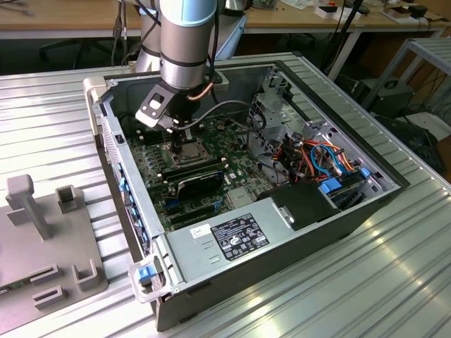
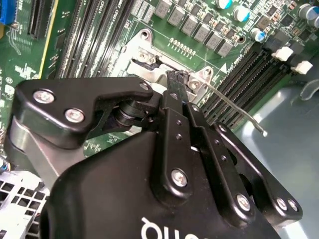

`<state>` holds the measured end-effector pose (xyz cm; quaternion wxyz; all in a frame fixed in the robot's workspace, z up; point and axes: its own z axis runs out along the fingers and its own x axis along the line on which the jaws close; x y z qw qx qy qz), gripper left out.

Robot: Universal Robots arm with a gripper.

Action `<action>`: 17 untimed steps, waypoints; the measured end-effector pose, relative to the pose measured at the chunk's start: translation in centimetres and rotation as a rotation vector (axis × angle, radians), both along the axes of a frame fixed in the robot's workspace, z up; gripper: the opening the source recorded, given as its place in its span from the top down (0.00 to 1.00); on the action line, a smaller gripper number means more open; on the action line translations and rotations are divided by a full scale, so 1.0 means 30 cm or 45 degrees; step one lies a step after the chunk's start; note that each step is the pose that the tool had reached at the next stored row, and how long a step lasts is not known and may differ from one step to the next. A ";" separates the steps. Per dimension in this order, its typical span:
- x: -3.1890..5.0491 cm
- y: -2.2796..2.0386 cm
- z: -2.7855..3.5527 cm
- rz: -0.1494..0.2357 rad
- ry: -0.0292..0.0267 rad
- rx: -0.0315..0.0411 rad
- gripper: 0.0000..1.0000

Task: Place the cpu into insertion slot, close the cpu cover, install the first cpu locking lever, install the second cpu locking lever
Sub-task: 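Close the cpu cover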

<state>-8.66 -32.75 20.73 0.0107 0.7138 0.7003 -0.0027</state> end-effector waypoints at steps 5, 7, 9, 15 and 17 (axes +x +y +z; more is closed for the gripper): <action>0.000 0.000 0.020 0.000 -0.0003 0.0005 0.89; 0.000 0.000 0.008 0.001 0.0000 0.0002 0.89; -0.001 0.000 -0.008 0.001 0.0006 -0.0006 0.89; 0.003 0.000 0.034 0.002 -0.0002 0.0003 0.89; 0.024 0.000 0.034 0.001 0.0000 0.0002 0.89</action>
